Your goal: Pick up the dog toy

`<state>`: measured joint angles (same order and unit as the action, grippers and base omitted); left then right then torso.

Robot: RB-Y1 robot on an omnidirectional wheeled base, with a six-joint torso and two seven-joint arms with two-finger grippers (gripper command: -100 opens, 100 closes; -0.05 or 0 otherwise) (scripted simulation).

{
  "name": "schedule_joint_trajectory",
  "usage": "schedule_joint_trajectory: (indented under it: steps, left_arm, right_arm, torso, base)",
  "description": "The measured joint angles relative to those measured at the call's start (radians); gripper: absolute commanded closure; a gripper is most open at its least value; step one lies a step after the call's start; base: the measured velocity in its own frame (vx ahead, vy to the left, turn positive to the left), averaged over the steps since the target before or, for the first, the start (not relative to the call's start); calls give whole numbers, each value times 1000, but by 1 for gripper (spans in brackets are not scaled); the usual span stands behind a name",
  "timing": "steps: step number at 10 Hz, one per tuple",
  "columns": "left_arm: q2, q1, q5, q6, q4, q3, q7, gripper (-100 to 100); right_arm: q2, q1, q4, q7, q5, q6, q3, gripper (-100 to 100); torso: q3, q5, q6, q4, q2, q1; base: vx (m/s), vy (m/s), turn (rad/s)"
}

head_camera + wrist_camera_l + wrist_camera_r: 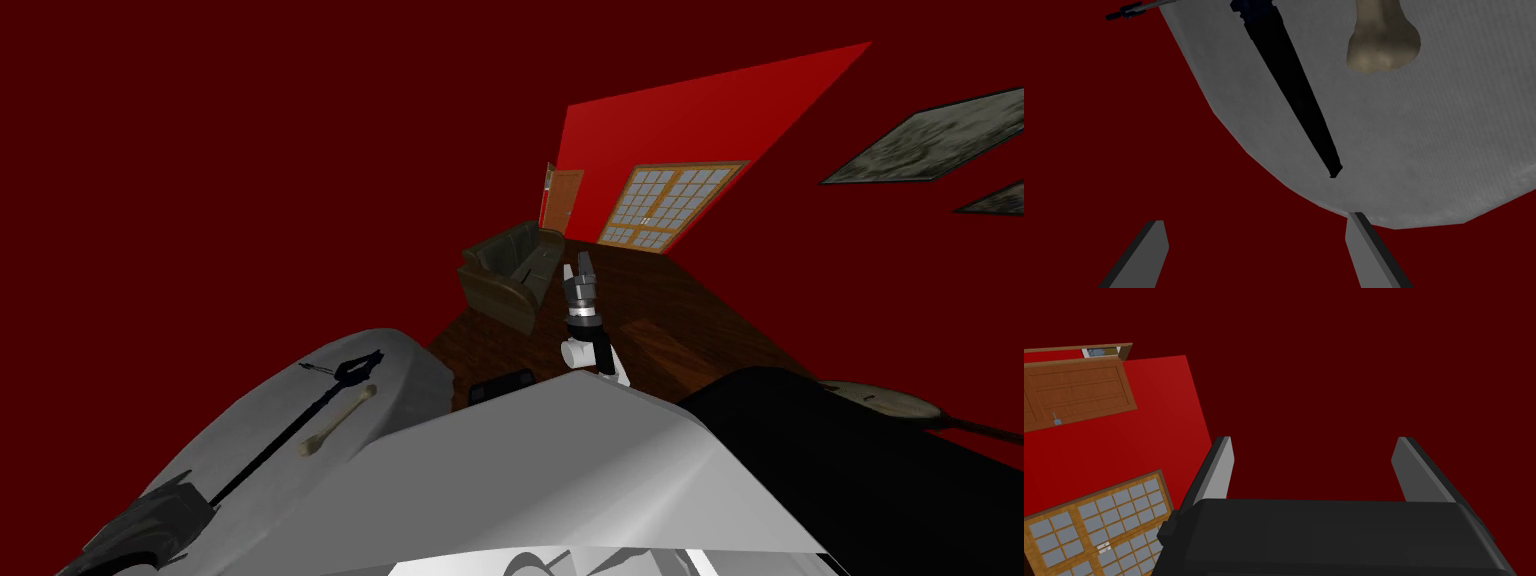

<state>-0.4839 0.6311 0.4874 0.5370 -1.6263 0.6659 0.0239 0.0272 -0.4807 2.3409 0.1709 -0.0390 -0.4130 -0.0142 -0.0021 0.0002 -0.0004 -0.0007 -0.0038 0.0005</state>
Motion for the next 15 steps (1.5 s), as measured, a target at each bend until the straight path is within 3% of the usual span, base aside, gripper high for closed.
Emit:
schedule_joint_trajectory:
  steps: [4, 7, 9, 11, 15]
  left_arm:
    - [6, -4, 37, 108, 71, 31, -18, -100]
    - [-20, -13, 97, 166, 156, 46, -20, -100]
    - [-19, -26, 105, 205, 186, 52, -31, -100]
    - [-2, -7, 132, 268, 188, 67, -47, -100]
    - [-3, -34, 153, 328, 256, 72, -64, -100]
  right_arm:
    - [0, 0, 0, 0, 0, 0, 0, 0]
    - [0, 0, 0, 0, 0, 0, 0, 0]
    - [0, 0, 0, 0, 0, 0, 0, 0]
    - [0, 0, 0, 0, 0, 0, 0, 0]
    - [0, 0, 0, 0, 0, 0, 0, 0]
  torso:
    - [-1, 0, 0, -1, -3, 0]
    - [-1, 0, 0, 0, -2, 0]
    - [0, 0, 0, 0, -1, 0]
    - [-2, 0, 0, -1, -3, 1]
    - [0, 0, -1, 0, -1, 1]
  base:
    - [69, -1, -105]
    - [60, -8, -82]
    - [63, 3, -92]
    - [80, 13, -73]
    - [53, 14, -69]
